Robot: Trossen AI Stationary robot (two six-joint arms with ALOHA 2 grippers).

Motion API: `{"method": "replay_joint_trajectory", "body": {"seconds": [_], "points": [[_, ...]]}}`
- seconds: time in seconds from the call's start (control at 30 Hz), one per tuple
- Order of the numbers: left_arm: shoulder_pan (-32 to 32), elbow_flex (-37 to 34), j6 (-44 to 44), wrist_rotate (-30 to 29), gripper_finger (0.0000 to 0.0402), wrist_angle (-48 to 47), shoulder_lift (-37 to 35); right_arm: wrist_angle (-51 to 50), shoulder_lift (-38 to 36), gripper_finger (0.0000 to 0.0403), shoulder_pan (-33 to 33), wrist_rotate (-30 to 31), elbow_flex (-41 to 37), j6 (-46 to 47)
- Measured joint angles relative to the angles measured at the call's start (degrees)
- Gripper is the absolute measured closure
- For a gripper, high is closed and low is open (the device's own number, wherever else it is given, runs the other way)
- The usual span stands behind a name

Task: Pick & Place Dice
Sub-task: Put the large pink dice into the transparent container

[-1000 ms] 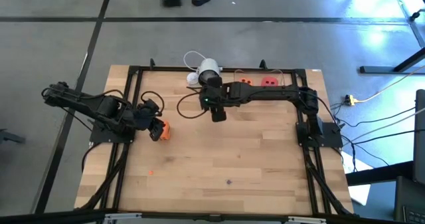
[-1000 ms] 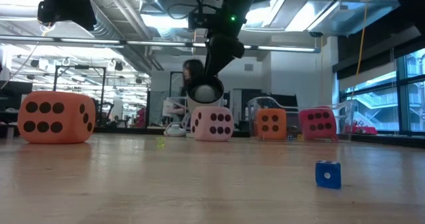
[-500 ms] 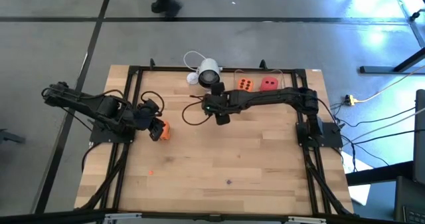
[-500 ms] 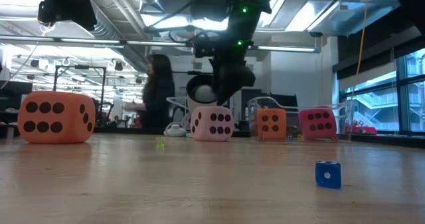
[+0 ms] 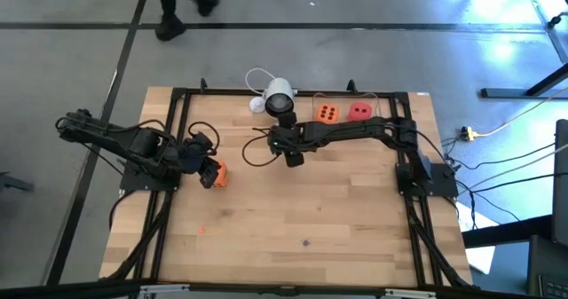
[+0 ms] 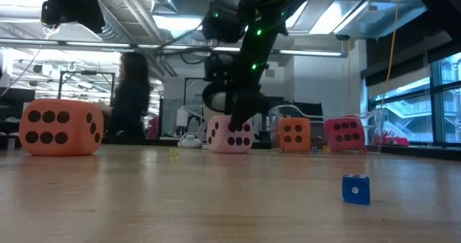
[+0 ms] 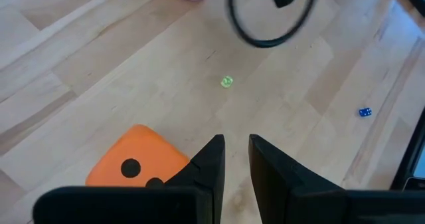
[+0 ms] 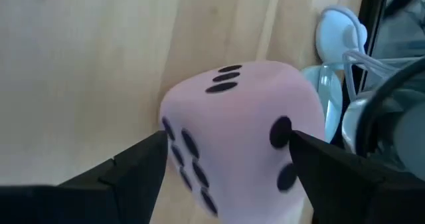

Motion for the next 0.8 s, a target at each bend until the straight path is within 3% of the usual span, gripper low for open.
{"method": "replay_joint_trajectory", "body": {"seconds": [0.27, 0.6, 0.8], "points": [[0.0, 0.0, -0.5, 1.2, 0.0339, 0.0, 0.0, 0.3, 2.4, 0.0104, -1.3, 0.4, 0.4, 0.7], [0.0, 0.0, -0.9, 1.5, 0.0339, 0.0, 0.0, -1.0, 2.2, 0.0243, -2.0, -5.4, 0.5, 5.0], [0.0, 0.0, -1.3, 1.8, 0.0339, 0.0, 0.0, -0.8, 2.2, 0.025, -2.5, -6.7, 0.5, 6.9]]}}
